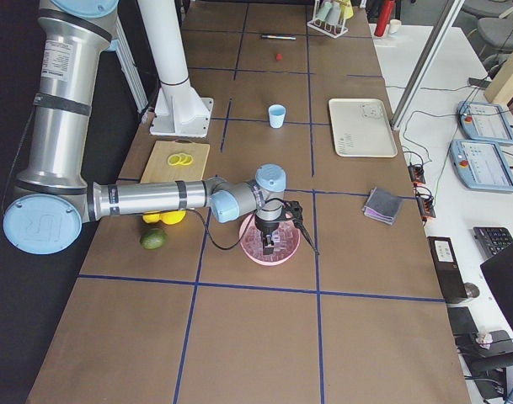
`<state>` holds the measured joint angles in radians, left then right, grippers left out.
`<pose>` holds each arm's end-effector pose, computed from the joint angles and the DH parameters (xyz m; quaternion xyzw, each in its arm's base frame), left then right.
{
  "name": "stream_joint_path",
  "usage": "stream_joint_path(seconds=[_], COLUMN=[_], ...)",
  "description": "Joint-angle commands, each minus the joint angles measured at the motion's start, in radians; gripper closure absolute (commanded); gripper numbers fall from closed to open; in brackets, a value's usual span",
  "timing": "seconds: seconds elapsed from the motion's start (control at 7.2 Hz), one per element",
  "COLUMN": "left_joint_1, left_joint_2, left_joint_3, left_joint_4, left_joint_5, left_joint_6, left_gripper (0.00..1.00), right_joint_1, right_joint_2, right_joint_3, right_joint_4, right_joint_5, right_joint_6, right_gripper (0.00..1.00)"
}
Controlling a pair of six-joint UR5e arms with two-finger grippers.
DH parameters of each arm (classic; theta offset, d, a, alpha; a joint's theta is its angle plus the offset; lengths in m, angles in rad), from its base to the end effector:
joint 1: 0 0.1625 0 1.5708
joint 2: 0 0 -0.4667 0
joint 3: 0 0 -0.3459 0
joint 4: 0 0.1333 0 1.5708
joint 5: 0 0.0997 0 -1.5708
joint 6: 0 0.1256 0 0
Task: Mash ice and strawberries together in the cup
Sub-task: 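Lower the right gripper into the bowl and grasp another ice cube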
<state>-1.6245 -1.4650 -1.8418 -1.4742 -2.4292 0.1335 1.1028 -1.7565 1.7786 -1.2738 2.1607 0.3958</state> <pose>-0.0595 -0.3944 0.6448 0.0699 0.4112 0.0505 0.9075 -0.1180 -0.3740 0.6814 0.0179 -0.3243 -0.0802 0.9424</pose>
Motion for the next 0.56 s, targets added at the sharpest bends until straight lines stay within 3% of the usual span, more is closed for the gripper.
stream_joint_path(seconds=[0.0,0.28,0.42], left_joint_1=[0.0,0.0,0.0], left_joint_2=[0.0,0.0,0.0], left_joint_3=[-0.001,-0.001,-0.001], left_joint_4=[0.0,0.0,0.0], left_joint_5=[-0.001,-0.001,-0.001], left_joint_6=[0.0,0.0,0.0], left_gripper=[0.0,0.0,0.0], right_joint_1=[-0.001,0.0,0.0], right_joint_2=[0.037,0.037,0.031], right_joint_3=[-0.037,-0.037,-0.036], right_joint_4=[-0.001,-0.001,-0.001], right_joint_5=[0.002,0.005,0.004], right_joint_6=[0.0,0.0,0.0], right_gripper=[0.34,0.46,0.46])
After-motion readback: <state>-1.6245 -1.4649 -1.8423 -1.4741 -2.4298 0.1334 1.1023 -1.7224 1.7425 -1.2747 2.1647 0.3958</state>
